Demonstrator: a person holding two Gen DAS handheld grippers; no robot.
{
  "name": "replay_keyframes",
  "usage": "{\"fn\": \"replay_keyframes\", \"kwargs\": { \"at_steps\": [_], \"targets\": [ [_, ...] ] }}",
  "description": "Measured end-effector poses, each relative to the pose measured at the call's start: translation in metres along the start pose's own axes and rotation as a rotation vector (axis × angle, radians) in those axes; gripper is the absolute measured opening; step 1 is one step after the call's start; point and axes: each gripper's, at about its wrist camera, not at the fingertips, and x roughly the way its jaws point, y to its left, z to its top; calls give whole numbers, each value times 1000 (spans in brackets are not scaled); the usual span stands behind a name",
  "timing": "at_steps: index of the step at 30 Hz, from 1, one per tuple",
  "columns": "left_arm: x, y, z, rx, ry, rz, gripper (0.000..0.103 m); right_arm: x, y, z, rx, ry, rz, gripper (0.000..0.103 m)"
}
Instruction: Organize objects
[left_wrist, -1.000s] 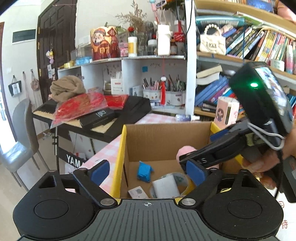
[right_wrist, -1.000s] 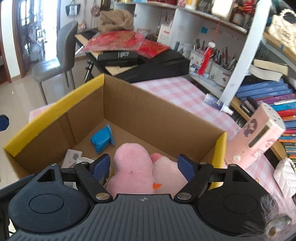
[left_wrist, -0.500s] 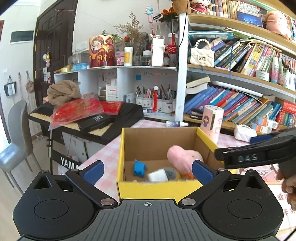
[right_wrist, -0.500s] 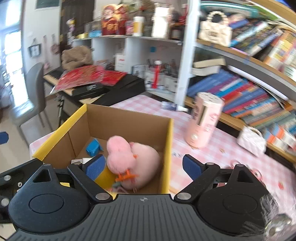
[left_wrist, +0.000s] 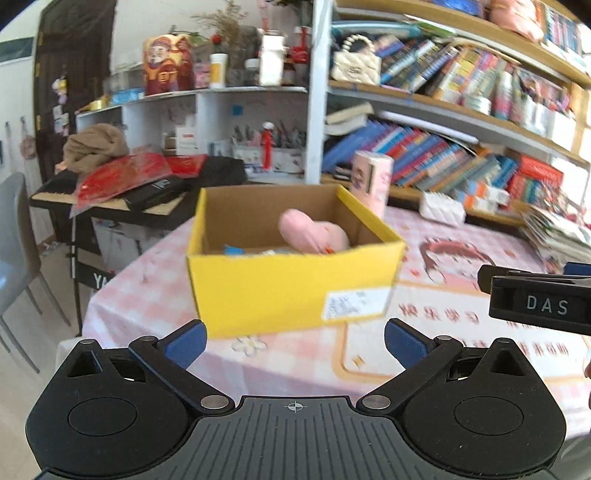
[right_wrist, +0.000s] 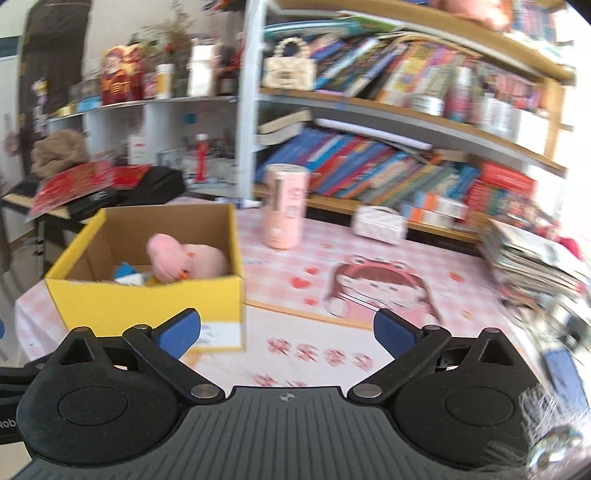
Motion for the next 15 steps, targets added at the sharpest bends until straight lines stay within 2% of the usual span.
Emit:
{"fn": "replay_keyframes", "kwargs": {
  "at_steps": [6,10,15],
  "targets": [
    [-8,-24,-8,109,-4,-14,103,-27,-15,-33,48,8,-97,103],
    [-10,-35,-10,137,-4,-28,103,-36,-25,-40,79,17,-142,103],
    [-11,-42,-12,153,-15,-7,103,-43,-36,-48,107,27,-180,103]
  ]
}}
